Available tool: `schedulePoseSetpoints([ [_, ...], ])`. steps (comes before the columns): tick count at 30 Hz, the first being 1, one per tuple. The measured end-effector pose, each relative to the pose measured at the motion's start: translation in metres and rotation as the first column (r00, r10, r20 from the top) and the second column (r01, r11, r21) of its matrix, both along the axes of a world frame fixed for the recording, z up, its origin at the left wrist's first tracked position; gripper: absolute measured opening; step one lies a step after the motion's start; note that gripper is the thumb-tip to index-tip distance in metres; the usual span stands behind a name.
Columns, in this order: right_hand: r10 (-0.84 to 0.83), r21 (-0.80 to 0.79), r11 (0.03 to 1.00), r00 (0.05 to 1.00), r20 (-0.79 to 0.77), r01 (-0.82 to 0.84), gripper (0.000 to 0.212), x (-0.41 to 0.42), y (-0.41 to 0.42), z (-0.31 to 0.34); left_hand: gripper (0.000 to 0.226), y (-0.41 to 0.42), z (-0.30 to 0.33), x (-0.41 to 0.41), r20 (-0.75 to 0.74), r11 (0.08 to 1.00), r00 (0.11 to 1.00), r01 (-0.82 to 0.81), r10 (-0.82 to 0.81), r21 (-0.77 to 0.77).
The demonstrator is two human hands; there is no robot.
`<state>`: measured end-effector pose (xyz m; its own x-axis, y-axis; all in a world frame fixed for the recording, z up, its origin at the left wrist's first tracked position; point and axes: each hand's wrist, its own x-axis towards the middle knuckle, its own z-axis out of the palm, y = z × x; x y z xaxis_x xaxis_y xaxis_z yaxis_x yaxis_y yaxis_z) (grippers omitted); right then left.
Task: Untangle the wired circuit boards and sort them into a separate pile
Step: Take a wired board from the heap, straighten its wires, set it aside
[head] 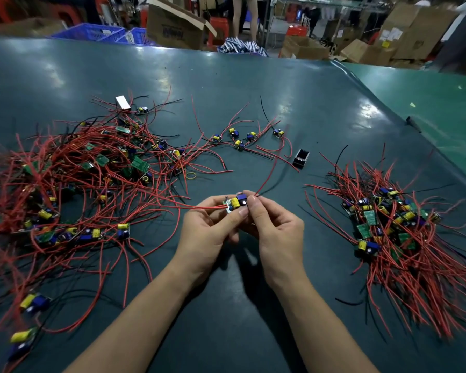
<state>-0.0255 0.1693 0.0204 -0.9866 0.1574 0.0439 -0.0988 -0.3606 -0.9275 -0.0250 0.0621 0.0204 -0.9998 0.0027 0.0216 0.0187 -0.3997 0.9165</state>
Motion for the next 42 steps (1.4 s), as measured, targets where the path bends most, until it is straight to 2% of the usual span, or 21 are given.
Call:
schedulePoseSetpoints([
  [5,-0.046,0.098,0.994,0.999,0.016,0.045,0.018,-0.002,0.003,0.001,0.027,0.000,-0.001,0.000,-0.026,0.999,0.999,-0.039,0.038,-0.036],
  [10,-0.093,0.121,0.989,0.991,0.100,0.080,0.023,-0.002,0.004,0.000,0.016,0.002,-0.004,0.003,-0.046,0.985,0.997,-0.071,0.065,-0.157],
  [12,-0.096,0.132,0.988,0.990,0.108,0.081,0.027,-0.002,0.007,0.002,0.012,0.001,-0.004,0.002,-0.036,0.987,0.997,-0.066,0.062,-0.146],
  [15,-0.138,0.281,0.953,0.989,0.053,0.118,0.030,-0.004,0.013,0.002,0.021,-0.002,-0.004,0.001,-0.004,0.995,0.999,-0.051,0.051,-0.085],
  [18,-0.184,0.349,0.923,0.983,0.026,0.164,0.031,-0.005,0.016,0.001,0.016,-0.002,-0.005,0.000,-0.005,0.995,1.000,-0.027,0.026,-0.092],
  [24,-0.295,0.255,0.929,0.952,0.081,0.266,0.030,-0.011,0.033,0.008,0.018,-0.003,-0.006,-0.003,0.038,1.000,0.999,-0.007,0.008,-0.027],
  [27,-0.316,0.178,0.940,0.942,0.118,0.293,0.030,-0.013,0.035,0.009,0.009,-0.003,-0.004,-0.003,0.035,1.000,0.999,0.007,-0.007,-0.014],
  [33,-0.248,-0.160,0.938,0.918,0.308,0.307,0.026,-0.015,0.044,0.018,0.010,-0.005,-0.004,-0.002,0.011,0.998,1.000,0.028,-0.028,-0.054],
  [37,-0.058,-0.462,0.845,0.905,0.422,0.269,0.027,-0.016,0.050,0.021,0.015,-0.005,-0.006,0.000,0.009,0.994,0.996,0.091,-0.091,-0.061],
  [40,-0.129,-0.384,0.878,0.914,0.385,0.285,0.024,-0.018,0.050,0.019,0.012,-0.006,-0.005,-0.002,0.023,0.997,0.997,0.080,-0.079,-0.025],
  [42,-0.221,-0.340,0.876,0.911,0.347,0.342,0.021,-0.019,0.055,0.017,0.012,-0.010,-0.003,-0.006,0.078,0.996,0.997,0.003,-0.010,0.093],
])
